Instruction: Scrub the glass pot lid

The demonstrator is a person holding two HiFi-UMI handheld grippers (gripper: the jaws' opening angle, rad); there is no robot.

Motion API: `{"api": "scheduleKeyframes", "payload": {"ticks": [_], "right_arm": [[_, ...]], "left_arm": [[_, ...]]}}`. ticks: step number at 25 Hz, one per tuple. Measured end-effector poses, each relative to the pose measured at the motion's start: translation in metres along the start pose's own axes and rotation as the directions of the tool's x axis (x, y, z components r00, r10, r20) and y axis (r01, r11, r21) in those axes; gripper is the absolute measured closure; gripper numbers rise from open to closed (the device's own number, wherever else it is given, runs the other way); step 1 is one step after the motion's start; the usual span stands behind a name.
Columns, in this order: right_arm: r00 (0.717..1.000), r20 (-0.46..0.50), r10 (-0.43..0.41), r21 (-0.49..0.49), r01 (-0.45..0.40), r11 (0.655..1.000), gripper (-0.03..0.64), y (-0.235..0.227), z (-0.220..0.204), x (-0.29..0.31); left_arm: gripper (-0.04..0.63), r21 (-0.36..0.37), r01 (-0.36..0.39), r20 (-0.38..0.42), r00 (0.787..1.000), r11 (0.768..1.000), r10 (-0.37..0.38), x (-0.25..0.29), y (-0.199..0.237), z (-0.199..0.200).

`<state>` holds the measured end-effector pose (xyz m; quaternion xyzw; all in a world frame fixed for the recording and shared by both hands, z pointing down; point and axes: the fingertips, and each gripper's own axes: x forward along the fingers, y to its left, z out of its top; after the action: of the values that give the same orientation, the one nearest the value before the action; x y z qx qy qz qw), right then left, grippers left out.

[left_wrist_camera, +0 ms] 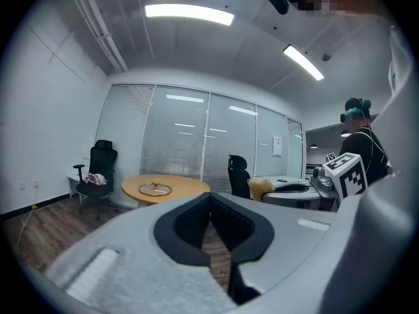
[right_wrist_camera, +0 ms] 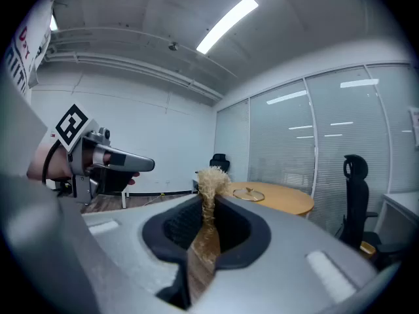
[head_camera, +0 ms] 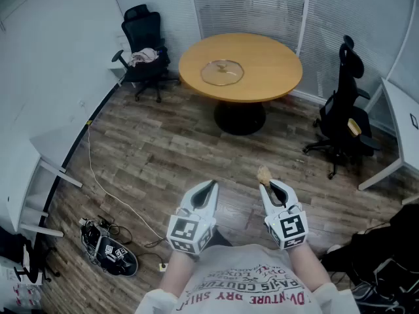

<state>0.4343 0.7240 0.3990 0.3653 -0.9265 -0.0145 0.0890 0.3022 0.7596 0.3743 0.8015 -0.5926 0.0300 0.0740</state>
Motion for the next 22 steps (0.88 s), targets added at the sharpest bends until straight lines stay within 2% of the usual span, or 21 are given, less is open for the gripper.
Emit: {"api": "scheduleKeyframes", "payload": {"ticks": [8,15,22], "right_arm": [[1.0,-0.011,-0.001,0.015,0.001,1.0,0.567,-0.005,-0.007,0.014],[0.999,-0.041,-0.033,0.074,0.036,0.997,0.566,-0.02,-0.02,0.028],[0.994,-0.093,-0.05,0.092,0.058,0.994,0.566,-0.029,-0.028,0.081]], "left_arm": [[0.588,-0.009,0.009,-0.004,1.0,1.0,-0.009,0.012,0.01,-0.004],[0.588,-0.031,0.009,-0.014,1.0,0.999,-0.009,0.026,0.021,-0.01],[0.588,-0.056,0.008,-0.042,0.999,0.998,-0.01,0.054,0.071,-0.015]]}}
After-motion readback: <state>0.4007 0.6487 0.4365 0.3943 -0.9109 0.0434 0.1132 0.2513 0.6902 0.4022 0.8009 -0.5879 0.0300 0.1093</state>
